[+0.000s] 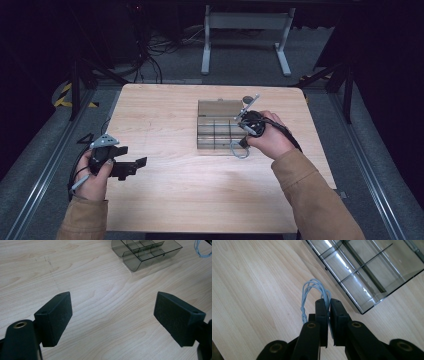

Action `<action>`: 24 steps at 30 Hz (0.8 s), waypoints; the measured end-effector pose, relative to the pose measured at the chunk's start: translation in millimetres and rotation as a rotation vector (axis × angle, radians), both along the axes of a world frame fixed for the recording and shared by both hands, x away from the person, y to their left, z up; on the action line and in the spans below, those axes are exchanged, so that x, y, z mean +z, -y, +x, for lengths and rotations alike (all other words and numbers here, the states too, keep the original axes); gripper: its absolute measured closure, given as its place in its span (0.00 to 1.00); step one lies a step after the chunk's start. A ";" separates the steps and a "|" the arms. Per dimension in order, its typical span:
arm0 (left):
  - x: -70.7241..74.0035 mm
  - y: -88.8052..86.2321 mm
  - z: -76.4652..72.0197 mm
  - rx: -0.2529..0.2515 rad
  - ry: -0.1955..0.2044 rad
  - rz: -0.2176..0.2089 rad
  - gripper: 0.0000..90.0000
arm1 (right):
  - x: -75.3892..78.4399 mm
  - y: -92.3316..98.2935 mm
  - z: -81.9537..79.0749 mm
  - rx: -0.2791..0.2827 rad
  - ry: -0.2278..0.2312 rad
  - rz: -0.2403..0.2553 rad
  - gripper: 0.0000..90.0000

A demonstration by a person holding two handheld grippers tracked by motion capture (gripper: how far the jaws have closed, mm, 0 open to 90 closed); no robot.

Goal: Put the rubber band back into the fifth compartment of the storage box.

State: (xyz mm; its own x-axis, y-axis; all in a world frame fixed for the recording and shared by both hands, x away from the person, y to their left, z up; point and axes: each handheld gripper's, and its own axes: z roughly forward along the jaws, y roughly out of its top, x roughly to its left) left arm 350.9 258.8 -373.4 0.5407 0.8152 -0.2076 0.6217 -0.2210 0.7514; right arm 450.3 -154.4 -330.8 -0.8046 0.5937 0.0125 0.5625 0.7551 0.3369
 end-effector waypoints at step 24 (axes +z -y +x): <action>-1.6 -1.1 -0.4 0.000 -0.004 0.002 0.18 | 2.8 -18.5 43.4 0.023 0.042 0.030 0.95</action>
State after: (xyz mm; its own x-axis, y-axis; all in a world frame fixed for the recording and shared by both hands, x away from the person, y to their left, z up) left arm 350.5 259.9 -375.0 0.5402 0.8155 -0.2076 0.6244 -0.2230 0.7486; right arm 493.6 -135.9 -328.0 -0.8181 0.5751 -0.0041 0.5299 0.7566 0.3831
